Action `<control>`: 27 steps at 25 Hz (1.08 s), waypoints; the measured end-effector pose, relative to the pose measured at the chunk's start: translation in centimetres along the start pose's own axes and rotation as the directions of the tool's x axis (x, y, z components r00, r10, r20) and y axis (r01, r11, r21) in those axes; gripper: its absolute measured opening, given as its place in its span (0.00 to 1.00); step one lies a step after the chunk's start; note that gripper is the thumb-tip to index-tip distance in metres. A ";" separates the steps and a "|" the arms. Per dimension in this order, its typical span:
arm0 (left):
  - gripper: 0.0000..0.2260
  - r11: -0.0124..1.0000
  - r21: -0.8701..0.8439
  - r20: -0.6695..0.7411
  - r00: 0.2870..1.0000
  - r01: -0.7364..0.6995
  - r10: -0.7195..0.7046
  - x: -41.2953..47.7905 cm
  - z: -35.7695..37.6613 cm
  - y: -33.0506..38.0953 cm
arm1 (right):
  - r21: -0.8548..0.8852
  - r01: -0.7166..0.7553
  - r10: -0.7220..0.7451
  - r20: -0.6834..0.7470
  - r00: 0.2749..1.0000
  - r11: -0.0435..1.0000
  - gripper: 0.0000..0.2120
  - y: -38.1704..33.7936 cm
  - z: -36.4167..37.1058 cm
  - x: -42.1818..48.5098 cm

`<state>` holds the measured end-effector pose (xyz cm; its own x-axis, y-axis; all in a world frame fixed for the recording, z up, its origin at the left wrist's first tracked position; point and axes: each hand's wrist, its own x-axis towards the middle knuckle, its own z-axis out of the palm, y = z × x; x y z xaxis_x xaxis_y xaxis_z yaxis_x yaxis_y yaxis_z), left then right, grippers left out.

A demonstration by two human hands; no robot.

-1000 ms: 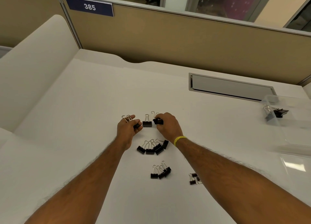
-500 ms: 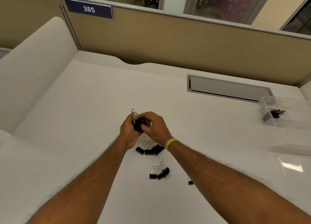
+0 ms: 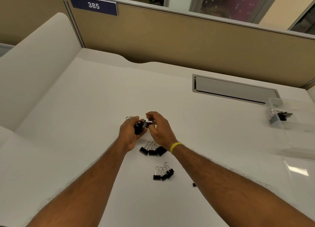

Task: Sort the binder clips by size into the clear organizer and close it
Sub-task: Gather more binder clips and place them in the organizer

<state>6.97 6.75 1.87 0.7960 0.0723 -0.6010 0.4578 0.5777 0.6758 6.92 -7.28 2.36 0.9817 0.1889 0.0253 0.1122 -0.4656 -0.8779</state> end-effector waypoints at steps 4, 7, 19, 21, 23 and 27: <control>0.05 1.000 0.005 -0.043 0.999 -0.007 0.007 0.5 -1.0 0.0 | -0.279 -0.157 0.153 -0.037 0.988 0.947 0.20 1.4 -0.2 0.7; 0.04 1.000 0.004 -0.067 0.997 -0.024 0.024 0.5 -1.4 0.0 | -0.463 -0.195 0.235 0.030 0.971 0.865 0.26 1.7 0.3 1.7; 0.06 1.000 0.002 -0.042 0.999 -0.016 0.016 0.5 -1.6 -0.5 | -0.071 -0.210 0.208 -0.035 0.977 0.975 0.08 1.7 0.4 1.5; 0.09 0.999 0.043 -0.013 1.000 -0.016 0.017 0.2 -0.9 -0.8 | 0.033 -0.144 0.146 -0.051 0.988 0.989 0.08 1.0 0.2 0.4; 0.12 0.996 0.091 0.023 1.000 -0.012 0.010 -0.2 0.1 -1.1 | 0.108 -0.100 0.108 -0.070 0.992 0.989 0.08 0.2 -0.1 -0.7; 0.08 0.997 0.076 0.095 0.995 0.008 -0.016 -2.0 2.4 -1.7 | 0.121 -0.030 0.043 -0.111 0.993 0.992 0.09 -0.4 -1.1 -2.9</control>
<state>5.60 3.64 2.95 0.8228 -0.0144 -0.5682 0.4932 0.5148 0.7012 4.17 -8.60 3.15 0.9966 0.0720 0.0402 0.0638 -0.3631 -0.9296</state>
